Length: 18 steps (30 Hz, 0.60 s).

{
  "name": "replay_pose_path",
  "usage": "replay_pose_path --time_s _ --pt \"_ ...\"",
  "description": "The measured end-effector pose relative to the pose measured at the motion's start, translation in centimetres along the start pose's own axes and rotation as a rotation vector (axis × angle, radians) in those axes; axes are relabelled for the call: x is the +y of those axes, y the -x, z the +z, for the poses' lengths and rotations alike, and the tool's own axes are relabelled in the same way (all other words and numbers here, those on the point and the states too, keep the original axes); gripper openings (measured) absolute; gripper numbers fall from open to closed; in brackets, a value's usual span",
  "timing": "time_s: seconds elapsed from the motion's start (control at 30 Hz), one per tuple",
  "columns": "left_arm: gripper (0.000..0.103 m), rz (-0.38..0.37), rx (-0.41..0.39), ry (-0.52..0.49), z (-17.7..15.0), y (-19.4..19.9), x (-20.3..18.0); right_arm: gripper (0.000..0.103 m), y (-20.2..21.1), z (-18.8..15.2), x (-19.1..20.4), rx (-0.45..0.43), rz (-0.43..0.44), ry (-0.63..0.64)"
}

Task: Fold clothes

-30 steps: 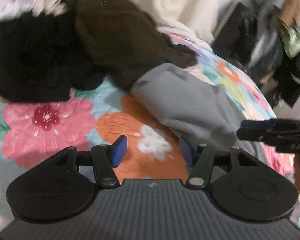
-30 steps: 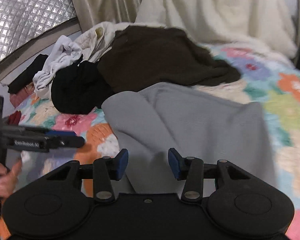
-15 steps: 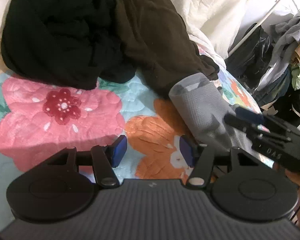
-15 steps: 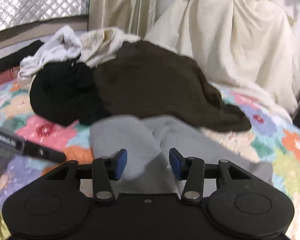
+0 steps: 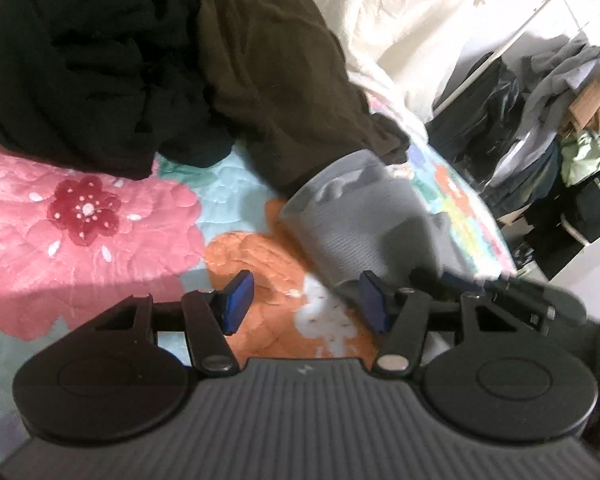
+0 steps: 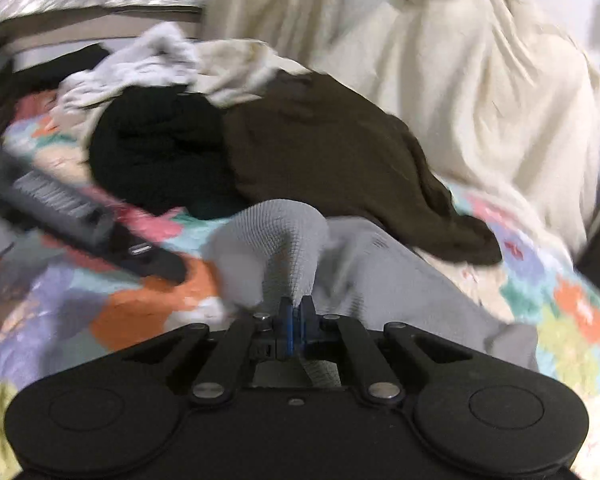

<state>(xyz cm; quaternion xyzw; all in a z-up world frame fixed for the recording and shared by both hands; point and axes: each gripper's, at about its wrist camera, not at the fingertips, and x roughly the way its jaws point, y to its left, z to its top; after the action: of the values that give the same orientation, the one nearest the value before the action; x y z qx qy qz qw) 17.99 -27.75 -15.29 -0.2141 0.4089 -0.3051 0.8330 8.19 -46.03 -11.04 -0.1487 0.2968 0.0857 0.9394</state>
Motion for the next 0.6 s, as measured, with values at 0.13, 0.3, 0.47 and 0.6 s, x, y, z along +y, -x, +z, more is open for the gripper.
replay_pose_path --time_s 0.13,0.3,0.47,0.6 --pt "0.064 -0.035 -0.005 0.017 0.2 0.4 -0.1 0.005 0.3 -0.4 3.2 0.053 0.117 0.116" --pt "0.065 0.001 0.042 0.001 -0.3 -0.3 -0.1 0.024 0.8 -0.4 3.3 0.139 0.276 -0.007" --pt "0.065 0.030 0.078 0.014 -0.9 -1.2 0.5 0.037 2.2 0.5 1.5 0.080 0.272 -0.084" --pt "0.065 0.024 0.085 0.042 -0.7 -1.3 0.9 0.052 1.9 0.7 1.1 0.079 0.261 -0.030"
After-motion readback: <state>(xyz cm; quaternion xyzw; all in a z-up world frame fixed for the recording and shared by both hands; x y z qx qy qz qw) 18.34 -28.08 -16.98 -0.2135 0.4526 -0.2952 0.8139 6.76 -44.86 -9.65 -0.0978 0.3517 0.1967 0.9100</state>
